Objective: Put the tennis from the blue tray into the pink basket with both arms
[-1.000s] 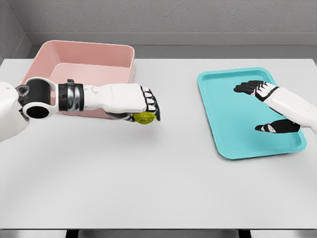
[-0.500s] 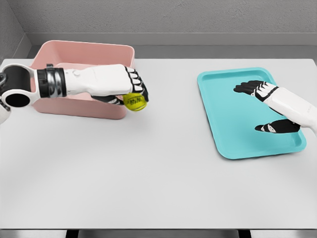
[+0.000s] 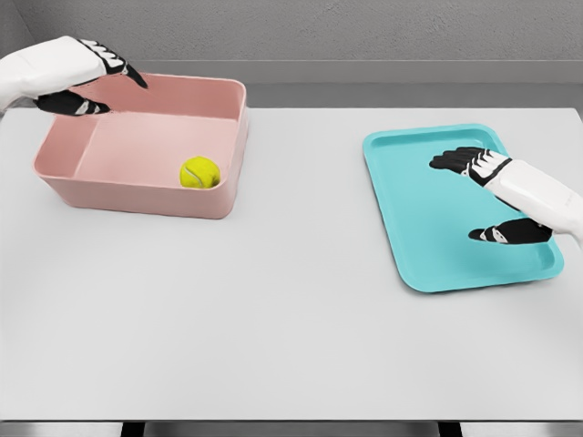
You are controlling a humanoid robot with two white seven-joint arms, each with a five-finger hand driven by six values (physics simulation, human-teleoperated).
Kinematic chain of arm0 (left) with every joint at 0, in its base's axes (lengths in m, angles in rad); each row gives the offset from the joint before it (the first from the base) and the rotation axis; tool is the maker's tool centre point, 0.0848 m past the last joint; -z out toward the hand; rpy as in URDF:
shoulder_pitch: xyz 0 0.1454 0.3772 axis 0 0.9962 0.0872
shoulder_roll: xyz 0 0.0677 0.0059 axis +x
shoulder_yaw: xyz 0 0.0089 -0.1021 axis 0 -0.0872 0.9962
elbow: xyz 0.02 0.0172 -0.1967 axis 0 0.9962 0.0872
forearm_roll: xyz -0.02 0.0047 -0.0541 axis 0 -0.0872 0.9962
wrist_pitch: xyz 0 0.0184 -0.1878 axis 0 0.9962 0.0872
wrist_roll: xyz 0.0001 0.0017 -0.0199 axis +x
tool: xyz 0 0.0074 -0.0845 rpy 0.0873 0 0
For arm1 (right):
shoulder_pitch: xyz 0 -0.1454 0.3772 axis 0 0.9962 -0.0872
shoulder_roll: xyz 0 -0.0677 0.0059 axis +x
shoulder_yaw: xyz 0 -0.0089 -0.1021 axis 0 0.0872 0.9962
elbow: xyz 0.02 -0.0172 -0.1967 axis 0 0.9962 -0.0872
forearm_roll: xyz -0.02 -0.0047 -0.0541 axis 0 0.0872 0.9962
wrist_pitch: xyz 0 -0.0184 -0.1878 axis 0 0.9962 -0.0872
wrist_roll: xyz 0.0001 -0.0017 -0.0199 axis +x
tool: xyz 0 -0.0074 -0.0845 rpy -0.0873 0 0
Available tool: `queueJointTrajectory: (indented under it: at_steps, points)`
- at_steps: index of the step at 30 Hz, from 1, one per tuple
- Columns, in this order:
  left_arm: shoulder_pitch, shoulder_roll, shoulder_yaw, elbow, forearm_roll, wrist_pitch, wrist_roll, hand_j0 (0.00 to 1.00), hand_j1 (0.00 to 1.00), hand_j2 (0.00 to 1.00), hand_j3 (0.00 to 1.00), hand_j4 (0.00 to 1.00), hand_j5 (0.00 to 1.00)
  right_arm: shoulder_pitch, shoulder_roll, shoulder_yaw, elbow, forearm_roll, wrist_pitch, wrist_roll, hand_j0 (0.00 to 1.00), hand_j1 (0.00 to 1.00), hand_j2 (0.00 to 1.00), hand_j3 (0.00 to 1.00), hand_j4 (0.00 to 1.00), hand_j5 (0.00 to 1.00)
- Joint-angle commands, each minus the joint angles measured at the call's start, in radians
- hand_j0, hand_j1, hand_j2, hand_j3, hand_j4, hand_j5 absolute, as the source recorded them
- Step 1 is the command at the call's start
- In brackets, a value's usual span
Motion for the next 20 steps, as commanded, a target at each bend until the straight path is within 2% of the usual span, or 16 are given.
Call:
queueJointTrajectory:
  at_steps: [1,4,7,9,13,15,20]
  points:
    - [0.002,0.010,0.033,0.083,0.017,0.001,0.005,1.00,1.00,1.00,1.00,1.00,1.00,0.000,-0.001,0.000,0.000,-0.008,0.003,-0.001,1.00,1.00,1.00,1.00,1.00,1.00]
    - [0.009,0.041,0.032,0.021,0.019,0.001,0.008,1.00,1.00,1.00,1.00,1.00,1.00,0.000,-0.001,0.000,0.000,-0.008,0.003,-0.001,1.00,1.00,1.00,1.00,1.00,1.00]
    - [0.034,0.092,0.027,-0.048,0.085,0.001,0.008,1.00,1.00,1.00,1.00,1.00,1.00,0.000,-0.001,0.000,0.001,-0.008,0.003,-0.001,1.00,1.00,1.00,1.00,1.00,1.00]
    - [0.060,0.093,0.026,-0.089,0.085,0.001,0.008,1.00,1.00,1.00,1.00,1.00,1.00,0.000,-0.002,-0.002,0.003,-0.008,0.003,0.001,1.00,1.00,1.00,1.00,1.00,1.00]
    - [0.074,0.110,0.026,-0.172,0.083,0.001,0.005,1.00,1.00,1.00,1.00,1.00,1.00,0.002,-0.002,-0.003,0.006,-0.008,0.003,-0.001,1.00,1.00,1.00,1.00,1.00,1.00]
    - [0.090,0.115,0.024,-0.180,0.082,0.001,0.003,1.00,1.00,1.00,1.00,1.00,1.00,0.028,-0.002,-0.041,0.012,-0.008,0.003,-0.001,1.00,1.00,1.00,1.00,1.00,1.00]
    - [0.107,0.116,0.021,-0.194,0.080,0.001,0.002,1.00,1.00,1.00,1.00,1.00,1.00,0.031,-0.001,-0.043,0.012,-0.008,0.003,-0.001,1.00,1.00,1.00,1.00,1.00,1.00]
